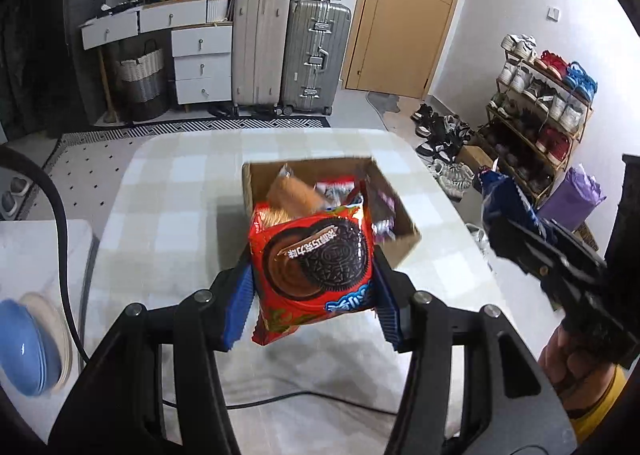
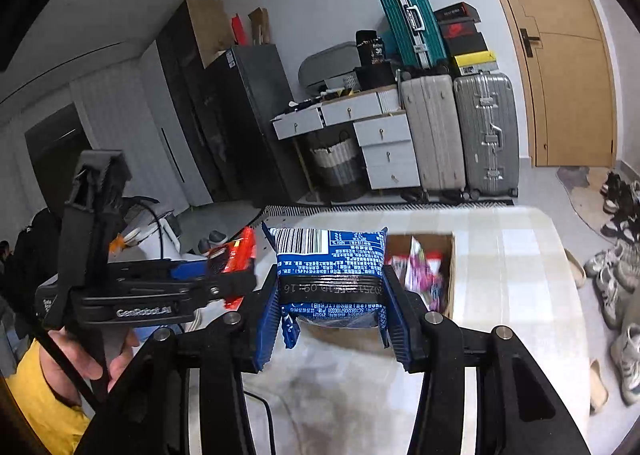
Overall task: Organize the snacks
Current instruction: 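Carry the red pack to the box with the left tool while the right tool carries the blue pack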
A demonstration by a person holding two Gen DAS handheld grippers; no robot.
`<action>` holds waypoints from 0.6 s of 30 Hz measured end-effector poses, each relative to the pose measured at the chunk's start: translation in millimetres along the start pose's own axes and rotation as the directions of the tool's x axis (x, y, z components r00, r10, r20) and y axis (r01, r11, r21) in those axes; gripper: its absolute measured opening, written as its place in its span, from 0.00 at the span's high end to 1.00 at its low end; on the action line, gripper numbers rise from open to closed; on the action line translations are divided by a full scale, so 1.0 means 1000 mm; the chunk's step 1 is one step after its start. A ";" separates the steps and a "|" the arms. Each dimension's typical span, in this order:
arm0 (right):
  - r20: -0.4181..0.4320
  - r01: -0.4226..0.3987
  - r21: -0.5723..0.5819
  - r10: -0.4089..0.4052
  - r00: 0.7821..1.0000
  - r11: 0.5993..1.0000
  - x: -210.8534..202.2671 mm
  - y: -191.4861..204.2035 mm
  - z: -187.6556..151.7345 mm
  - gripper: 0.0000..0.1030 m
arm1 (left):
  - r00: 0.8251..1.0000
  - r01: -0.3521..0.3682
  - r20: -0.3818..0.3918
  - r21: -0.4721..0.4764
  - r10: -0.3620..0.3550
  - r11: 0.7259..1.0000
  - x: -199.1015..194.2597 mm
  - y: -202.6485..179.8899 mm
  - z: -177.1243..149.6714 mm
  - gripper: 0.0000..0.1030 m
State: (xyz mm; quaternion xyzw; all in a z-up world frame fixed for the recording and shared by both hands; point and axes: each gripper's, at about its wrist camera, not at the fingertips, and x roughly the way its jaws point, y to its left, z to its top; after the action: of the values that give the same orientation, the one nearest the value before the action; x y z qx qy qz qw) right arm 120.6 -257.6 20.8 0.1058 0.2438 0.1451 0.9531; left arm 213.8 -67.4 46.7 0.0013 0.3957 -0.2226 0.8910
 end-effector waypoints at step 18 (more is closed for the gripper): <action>-0.178 0.073 -0.221 -0.113 0.977 0.973 0.139 -0.048 0.033 0.54 | 0.979 0.128 -0.143 -0.108 -0.143 0.986 0.165 0.044 0.059 0.51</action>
State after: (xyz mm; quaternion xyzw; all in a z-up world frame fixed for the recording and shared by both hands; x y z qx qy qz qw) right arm 264.2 -261.5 -24.1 -0.0227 0.3213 0.1348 0.9371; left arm 370.0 -103.2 -37.5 -0.0527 0.4714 -0.2624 0.8404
